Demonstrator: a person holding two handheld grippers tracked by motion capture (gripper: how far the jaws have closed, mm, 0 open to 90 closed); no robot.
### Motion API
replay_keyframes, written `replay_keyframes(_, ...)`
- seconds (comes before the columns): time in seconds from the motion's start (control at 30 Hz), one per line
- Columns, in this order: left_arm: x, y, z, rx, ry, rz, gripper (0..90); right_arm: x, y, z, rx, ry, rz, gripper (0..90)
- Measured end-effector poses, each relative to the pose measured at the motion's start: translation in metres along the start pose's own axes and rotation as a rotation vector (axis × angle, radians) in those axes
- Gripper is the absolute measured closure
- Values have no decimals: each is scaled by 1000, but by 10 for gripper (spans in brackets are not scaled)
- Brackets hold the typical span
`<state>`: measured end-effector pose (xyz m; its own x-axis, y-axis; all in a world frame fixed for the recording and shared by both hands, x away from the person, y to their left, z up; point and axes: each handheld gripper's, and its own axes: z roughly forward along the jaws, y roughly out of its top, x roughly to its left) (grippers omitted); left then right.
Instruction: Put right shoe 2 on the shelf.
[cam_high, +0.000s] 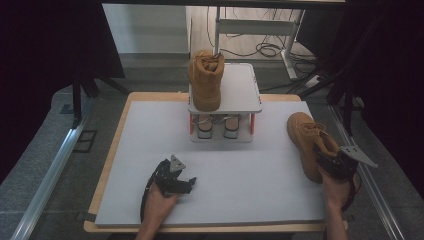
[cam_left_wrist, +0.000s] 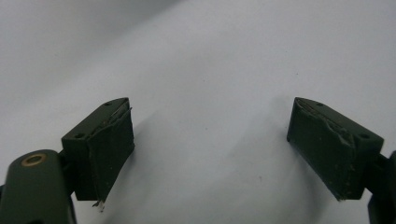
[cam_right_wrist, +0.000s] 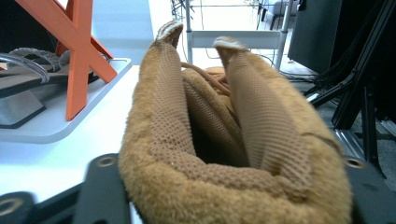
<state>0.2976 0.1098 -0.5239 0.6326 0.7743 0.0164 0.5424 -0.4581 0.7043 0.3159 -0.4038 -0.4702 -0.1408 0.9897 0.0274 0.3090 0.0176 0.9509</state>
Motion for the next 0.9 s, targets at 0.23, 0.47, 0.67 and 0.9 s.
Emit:
replay_keyframes(0.23,0,0,0,0,0,0,146,2,1,-1,-2,-5,-6,522)
replay_keyframes(0.47,0,0,0,1,-1,0,146,5,8,-7,-7,-11,-7,545)
replay_keyframes(0.67,0,0,0,1,-1,-1,146,6,16,-12,-9,-5,2,552)
replay_keyframes(0.9,0,0,0,1,-2,-1,146,9,25,-18,-37,-1,1,555)
